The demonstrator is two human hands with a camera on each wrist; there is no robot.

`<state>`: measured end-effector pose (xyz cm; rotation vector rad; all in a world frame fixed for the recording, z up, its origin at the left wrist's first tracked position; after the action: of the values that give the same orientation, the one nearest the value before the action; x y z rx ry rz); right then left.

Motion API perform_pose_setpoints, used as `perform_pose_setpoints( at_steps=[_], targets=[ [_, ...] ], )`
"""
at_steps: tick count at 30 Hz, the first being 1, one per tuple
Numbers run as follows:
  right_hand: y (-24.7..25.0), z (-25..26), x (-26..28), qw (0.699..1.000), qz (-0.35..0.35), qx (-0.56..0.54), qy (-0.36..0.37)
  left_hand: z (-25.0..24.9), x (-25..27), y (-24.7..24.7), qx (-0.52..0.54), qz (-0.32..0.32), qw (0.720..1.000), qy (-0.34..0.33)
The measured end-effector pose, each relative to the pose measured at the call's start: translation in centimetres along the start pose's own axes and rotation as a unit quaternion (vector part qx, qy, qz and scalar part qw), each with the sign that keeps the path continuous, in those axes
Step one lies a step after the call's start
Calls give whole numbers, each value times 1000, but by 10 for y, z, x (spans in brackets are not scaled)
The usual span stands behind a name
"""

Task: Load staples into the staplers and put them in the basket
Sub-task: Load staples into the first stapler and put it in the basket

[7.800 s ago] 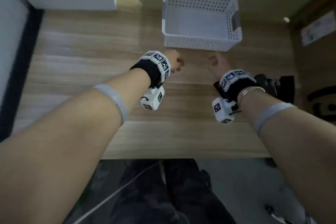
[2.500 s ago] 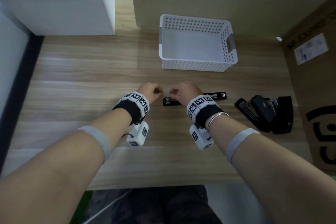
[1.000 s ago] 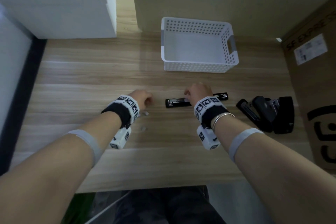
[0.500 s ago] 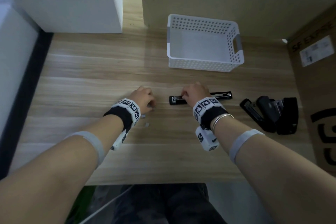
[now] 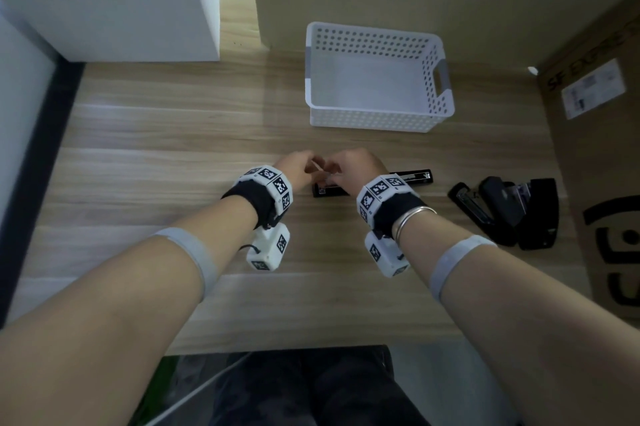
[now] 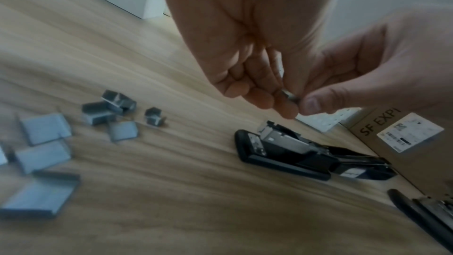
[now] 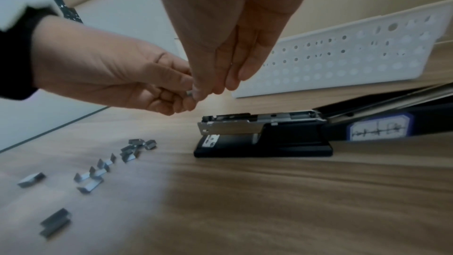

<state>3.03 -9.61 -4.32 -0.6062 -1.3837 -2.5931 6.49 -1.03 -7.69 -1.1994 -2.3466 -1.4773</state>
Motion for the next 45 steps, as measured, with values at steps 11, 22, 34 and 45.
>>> perform_pose_setpoints(
  at_steps=[11,22,34,45],
  targets=[
    [-9,-29,2,999,26,18,-34,1,1,-16,-81,1,996,-20],
    [-15,-23,-6,997,54,53,-13,-2,-2,-17,-89,-11,996,-18],
    [-19,-28,-12,996,71,-6,-44,1,-2,-16,-64,-13,998,-8],
    [5,-53,-6,991,35,-25,-130,-1,-1,-13,-99,11,995,-26]
  ],
)
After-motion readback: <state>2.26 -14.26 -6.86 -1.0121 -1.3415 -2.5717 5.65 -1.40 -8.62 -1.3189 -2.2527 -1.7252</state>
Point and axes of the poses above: each hand's wrist, its own x-axis away from the middle knuckle, its own y-axis out of the back of the hand, z = x × y, the point moved 9 cm from there along -x, towards the middle knuckle, and after that the axes turned 15 degrees about -x, right-handed, at the moved point
